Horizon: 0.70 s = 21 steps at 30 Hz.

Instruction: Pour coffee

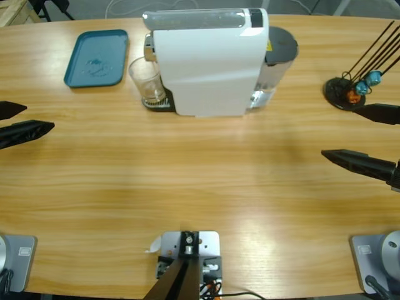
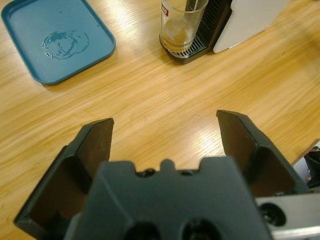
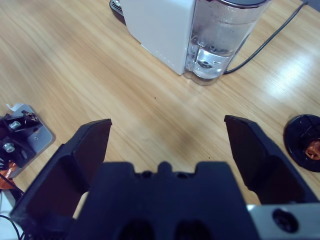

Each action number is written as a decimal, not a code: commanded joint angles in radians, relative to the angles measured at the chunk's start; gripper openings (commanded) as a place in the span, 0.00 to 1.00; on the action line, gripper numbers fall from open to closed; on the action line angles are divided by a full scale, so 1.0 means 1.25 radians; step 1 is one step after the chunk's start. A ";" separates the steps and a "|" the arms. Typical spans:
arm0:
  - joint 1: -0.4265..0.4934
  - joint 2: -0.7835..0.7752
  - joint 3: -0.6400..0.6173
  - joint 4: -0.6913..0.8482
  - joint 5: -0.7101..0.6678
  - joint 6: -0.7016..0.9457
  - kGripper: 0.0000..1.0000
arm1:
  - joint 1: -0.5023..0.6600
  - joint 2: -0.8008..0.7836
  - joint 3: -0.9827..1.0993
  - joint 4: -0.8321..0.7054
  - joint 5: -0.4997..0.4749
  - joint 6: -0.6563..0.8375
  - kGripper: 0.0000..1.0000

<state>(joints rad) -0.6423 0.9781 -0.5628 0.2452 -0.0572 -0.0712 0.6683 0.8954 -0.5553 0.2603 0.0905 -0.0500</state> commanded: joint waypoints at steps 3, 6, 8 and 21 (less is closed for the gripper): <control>0.002 0.021 0.032 -0.008 0.003 -0.011 0.89 | 0.008 0.003 0.020 0.010 0.012 -0.009 1.00; 0.002 0.022 0.033 -0.010 0.002 -0.012 0.89 | 0.008 0.003 0.020 0.010 0.012 -0.009 1.00; 0.002 0.016 0.034 -0.009 0.002 -0.013 0.89 | 0.008 0.003 0.020 0.010 0.012 -0.009 1.00; 0.002 -0.073 0.082 -0.081 0.038 -0.007 0.91 | 0.008 0.005 0.020 0.010 0.013 -0.010 1.00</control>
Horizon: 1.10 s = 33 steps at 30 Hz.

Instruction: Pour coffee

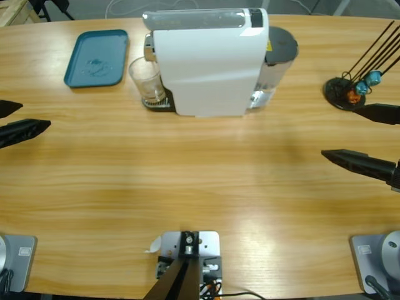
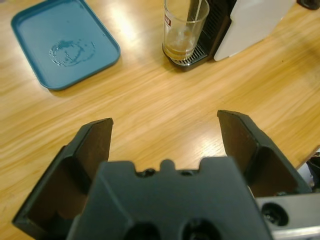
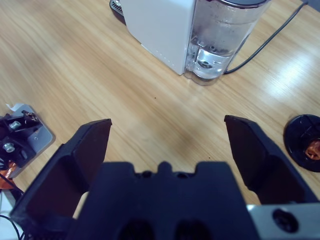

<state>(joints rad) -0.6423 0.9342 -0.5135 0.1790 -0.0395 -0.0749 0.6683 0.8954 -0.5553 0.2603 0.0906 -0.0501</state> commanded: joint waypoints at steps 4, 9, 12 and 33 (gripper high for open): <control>0.002 -0.041 0.044 -0.031 0.024 -0.006 0.91 | 0.008 0.005 0.020 0.010 0.015 -0.010 1.00; 0.002 -0.039 0.046 -0.034 0.024 -0.006 0.91 | 0.007 0.005 0.020 0.010 0.016 -0.010 1.00; 0.002 -0.038 0.048 -0.037 0.028 -0.006 0.91 | 0.007 0.004 0.020 0.010 0.016 -0.010 1.00; 0.002 0.182 0.066 -0.275 -0.013 0.032 0.93 | 0.008 0.005 0.020 0.011 0.021 -0.013 1.00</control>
<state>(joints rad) -0.6422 0.9840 -0.4788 -0.1018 -0.0098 -0.0596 0.6684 0.8954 -0.5553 0.2621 0.0983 -0.0508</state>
